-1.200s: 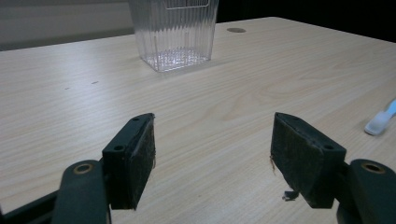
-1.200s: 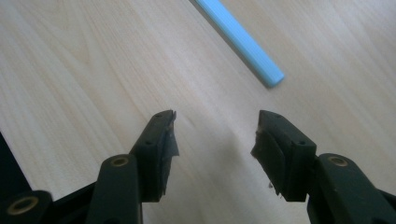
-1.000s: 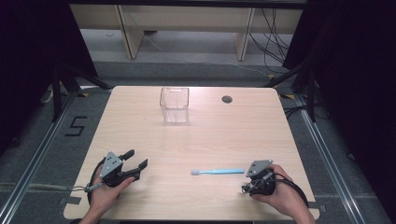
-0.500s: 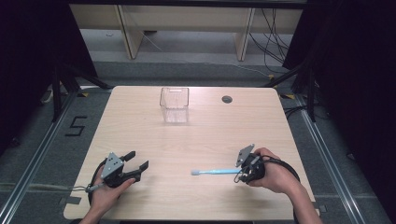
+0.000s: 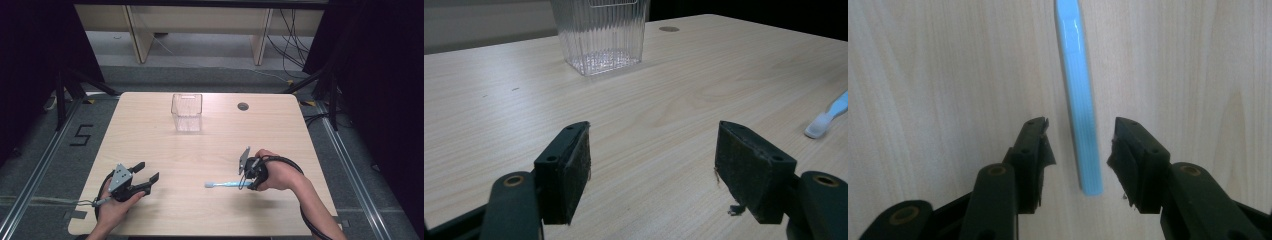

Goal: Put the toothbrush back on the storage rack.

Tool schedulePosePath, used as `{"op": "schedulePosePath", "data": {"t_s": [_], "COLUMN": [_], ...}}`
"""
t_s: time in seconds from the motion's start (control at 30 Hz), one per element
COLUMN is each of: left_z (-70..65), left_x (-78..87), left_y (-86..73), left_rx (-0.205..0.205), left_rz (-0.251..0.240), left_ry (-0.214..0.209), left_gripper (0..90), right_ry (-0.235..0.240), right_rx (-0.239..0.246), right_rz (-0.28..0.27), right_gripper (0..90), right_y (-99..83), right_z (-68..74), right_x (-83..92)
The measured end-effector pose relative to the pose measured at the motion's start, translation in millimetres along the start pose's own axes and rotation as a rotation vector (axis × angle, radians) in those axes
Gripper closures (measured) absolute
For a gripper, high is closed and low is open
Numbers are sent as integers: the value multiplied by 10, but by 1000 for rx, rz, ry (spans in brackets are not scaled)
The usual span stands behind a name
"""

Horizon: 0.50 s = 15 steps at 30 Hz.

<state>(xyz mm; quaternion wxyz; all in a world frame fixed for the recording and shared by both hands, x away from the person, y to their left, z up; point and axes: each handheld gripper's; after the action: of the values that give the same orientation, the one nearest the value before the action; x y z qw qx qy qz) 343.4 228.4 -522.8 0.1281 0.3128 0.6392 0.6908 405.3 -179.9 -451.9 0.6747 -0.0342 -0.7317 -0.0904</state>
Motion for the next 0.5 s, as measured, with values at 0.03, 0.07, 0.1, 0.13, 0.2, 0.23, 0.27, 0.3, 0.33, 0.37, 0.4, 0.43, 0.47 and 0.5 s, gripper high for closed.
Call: {"op": "schedulePosePath", "data": {"t_s": [0.03, 0.07, 0.1, 0.13, 0.2, 0.23, 0.27, 0.3, 0.33, 0.37, 0.4, 0.43, 0.47, 0.5], "left_z": [-1, -3, -3, -1, -2, -1, -2, -2, -2, 0, 0, 0, -1, -2], "left_x": [0, 1, 4, 0, 0, 1, 1, 1, 1, 0, 0, -1, 0, 2], "left_y": [0, 0, 2, 1, 1, 1, 0, 0, 0, 0, 0, 0, 0, 0], "left_rx": [-2, -3, -6, -8, -8, -7, -4, -1, -1, -2, -2, -2, -2, -1], "left_rz": [1, 2, 7, 3, 2, 2, 1, 0, 0, 0, 0, 1, 0, 0], "left_ry": [1, 2, 4, 1, 0, 0, 1, 0, 0, -1, -1, -1, -1, 0], "left_gripper": [300, 300, 300, 300, 300, 299, 299, 299, 299, 299, 299, 299, 299, 299], "right_ry": [-6, 10, 16, 16, 18, 28, 37, 49, 49, 55, 55, 65, 67, 68], "right_rx": [16, 18, 47, 47, 69, 76, 80, 85, 85, 85, 85, 93, 86, 101], "right_rz": [5, 16, 28, 28, 47, 63, 72, 77, 77, 85, 85, 85, 90, 87], "right_gripper": [586, 594, 611, 611, 624, 631, 641, 645, 645, 659, 659, 674, 681, 685], "right_y": [25, 58, 100, 100, 144, 167, 195, 206, 206, 224, 224, 239, 243, 250], "right_z": [-15, -30, -58, -58, -78, -87, -96, -106, -106, -118, -118, -138, -138, -150], "right_x": [-7, -16, -38, -38, -73, -93, -115, -131, -131, -144, -144, -165, -172, -179]}}
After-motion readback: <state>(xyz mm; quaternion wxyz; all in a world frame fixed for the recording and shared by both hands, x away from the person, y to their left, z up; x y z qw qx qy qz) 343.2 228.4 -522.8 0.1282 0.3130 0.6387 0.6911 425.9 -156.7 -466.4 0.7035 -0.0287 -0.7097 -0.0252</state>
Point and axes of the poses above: each handheld gripper's, and its own axes: x roughly backward along the jaws, y roughly out of its top, z roughly to its left, and after that the axes turned 1 degree about z, right-handed
